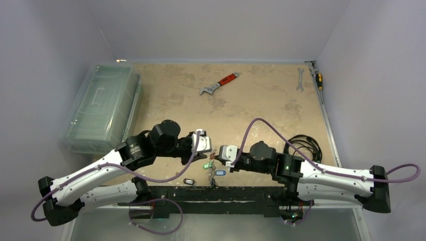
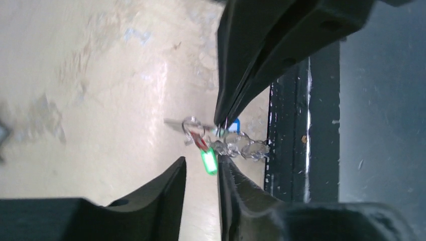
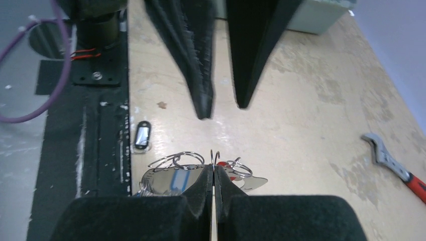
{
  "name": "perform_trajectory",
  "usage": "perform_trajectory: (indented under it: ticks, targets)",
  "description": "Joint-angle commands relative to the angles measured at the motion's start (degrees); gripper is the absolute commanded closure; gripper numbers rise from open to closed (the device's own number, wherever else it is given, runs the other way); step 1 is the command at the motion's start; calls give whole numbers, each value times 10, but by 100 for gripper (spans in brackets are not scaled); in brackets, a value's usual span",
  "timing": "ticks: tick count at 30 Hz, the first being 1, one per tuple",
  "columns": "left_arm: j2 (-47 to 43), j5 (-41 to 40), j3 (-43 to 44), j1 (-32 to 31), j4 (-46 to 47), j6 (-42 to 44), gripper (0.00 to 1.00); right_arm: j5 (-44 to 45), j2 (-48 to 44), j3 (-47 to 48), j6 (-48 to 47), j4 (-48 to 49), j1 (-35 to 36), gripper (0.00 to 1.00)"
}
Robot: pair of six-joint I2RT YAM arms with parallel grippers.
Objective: Put the keys on the keyring
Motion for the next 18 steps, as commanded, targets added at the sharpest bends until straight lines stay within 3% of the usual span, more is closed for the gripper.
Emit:
perform_trajectory:
  ticks: [1, 5, 8, 14, 18]
  targets:
    - [-52, -124, -35, 3, 13, -193, 65, 99, -17, 6, 43, 31, 3, 100]
    - [-107, -270, -60, -31, 31, -293, 59, 190, -31, 1, 87, 28, 3, 100]
    - [-119, -300, -60, -31, 35, -356, 53, 239, -56, -2, 117, 28, 3, 100]
    - [58, -334, -18, -32, -99, -522, 57, 301, -116, -17, 143, 22, 3, 100]
    - [103, -343, -34, -32, -173, -633, 58, 320, -123, -16, 153, 7, 3, 100]
